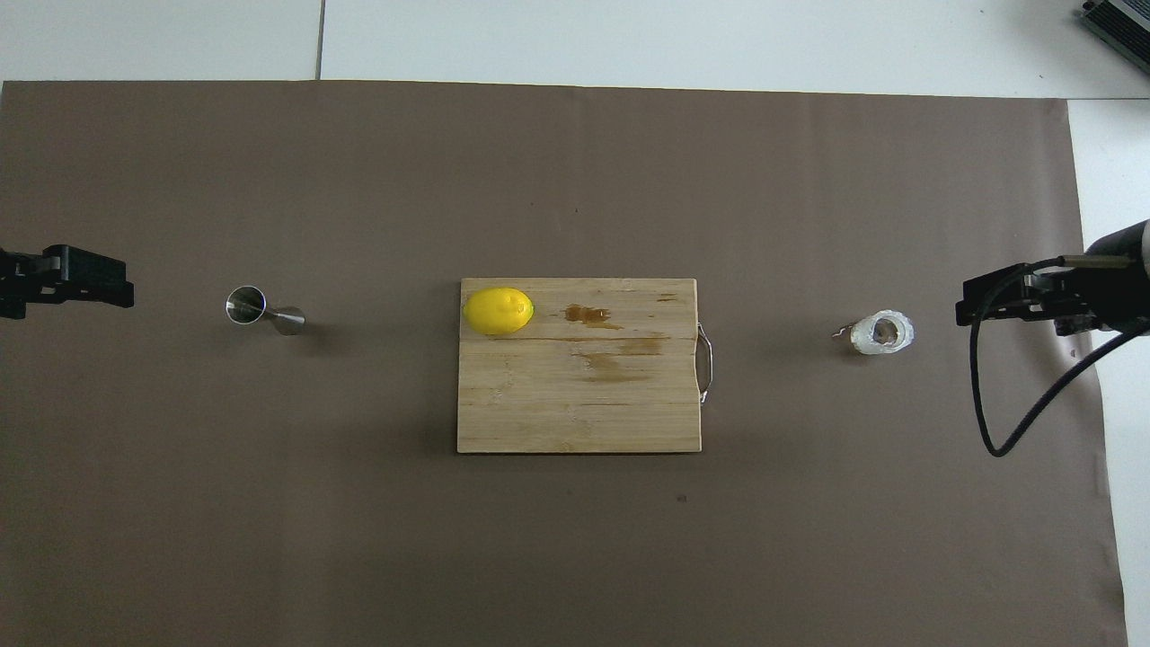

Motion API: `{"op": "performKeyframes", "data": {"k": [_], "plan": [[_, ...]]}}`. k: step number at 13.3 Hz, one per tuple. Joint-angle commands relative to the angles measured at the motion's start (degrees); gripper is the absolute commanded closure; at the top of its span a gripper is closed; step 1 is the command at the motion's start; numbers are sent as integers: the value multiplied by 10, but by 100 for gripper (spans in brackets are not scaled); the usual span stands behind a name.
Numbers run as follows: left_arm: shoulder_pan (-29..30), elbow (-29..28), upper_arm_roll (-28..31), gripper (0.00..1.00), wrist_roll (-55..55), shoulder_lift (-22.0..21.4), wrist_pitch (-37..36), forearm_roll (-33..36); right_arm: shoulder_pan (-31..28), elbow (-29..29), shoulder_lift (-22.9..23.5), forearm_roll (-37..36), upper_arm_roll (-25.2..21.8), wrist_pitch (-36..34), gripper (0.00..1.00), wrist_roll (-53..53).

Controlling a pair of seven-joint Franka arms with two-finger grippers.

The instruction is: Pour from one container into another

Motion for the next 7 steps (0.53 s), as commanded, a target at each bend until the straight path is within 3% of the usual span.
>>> {"op": "performKeyframes", "data": {"k": [1, 7], "plan": [[7, -20, -2, 0, 12, -18, 6, -3, -2, -9, -11, 12, -4, -1, 0, -11], [7, -19, -1, 0, 4, -18, 4, -3, -2, -9, -11, 12, -4, -1, 0, -11]]}}
